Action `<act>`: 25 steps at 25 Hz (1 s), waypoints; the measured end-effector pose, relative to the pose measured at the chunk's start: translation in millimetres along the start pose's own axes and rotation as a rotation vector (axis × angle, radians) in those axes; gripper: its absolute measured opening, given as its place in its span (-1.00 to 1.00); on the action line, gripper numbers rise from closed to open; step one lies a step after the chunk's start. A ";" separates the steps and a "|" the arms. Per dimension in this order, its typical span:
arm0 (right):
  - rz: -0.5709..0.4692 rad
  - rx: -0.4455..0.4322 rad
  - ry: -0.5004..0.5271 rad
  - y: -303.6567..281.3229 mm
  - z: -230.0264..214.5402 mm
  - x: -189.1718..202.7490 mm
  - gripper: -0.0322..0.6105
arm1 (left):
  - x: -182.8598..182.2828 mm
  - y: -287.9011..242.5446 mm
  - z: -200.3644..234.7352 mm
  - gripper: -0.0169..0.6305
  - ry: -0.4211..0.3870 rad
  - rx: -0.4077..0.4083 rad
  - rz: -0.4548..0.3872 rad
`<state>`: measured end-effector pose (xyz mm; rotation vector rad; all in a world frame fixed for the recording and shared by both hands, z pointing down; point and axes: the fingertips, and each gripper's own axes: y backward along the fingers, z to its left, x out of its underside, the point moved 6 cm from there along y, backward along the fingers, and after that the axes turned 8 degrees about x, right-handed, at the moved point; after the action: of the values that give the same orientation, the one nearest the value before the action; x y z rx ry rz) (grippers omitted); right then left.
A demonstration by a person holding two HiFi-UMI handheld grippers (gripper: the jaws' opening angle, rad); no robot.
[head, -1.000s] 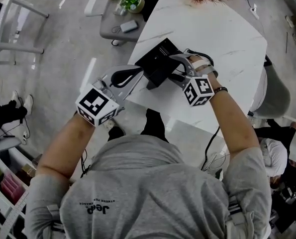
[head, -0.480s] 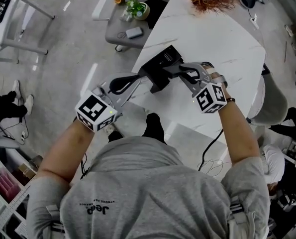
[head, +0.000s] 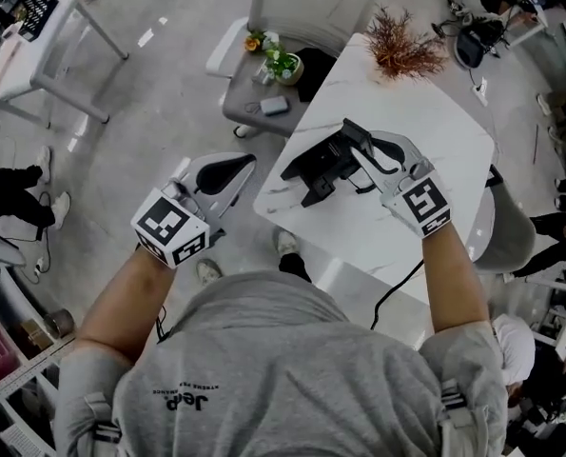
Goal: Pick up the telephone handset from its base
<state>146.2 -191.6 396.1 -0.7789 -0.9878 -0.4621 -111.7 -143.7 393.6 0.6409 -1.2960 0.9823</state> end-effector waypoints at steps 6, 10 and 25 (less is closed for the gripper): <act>-0.072 -0.037 -0.127 -5.7 -5.1 -64.7 -0.66 | -38.0 55.3 10.5 -0.79 -0.014 -0.093 -0.072; -0.123 -0.063 -0.192 -10.9 -4.6 -111.1 -0.66 | -62.1 98.1 15.8 -0.79 -0.033 -0.168 -0.116; -0.238 -0.194 -0.414 -63.8 16.5 -238.3 -0.66 | -127.3 227.8 23.3 -0.79 -0.056 -0.377 -0.266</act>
<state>-22.2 -219.0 217.1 -0.9586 -1.4463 -0.6227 -319.6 -86.1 245.0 0.5321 -1.3594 0.4882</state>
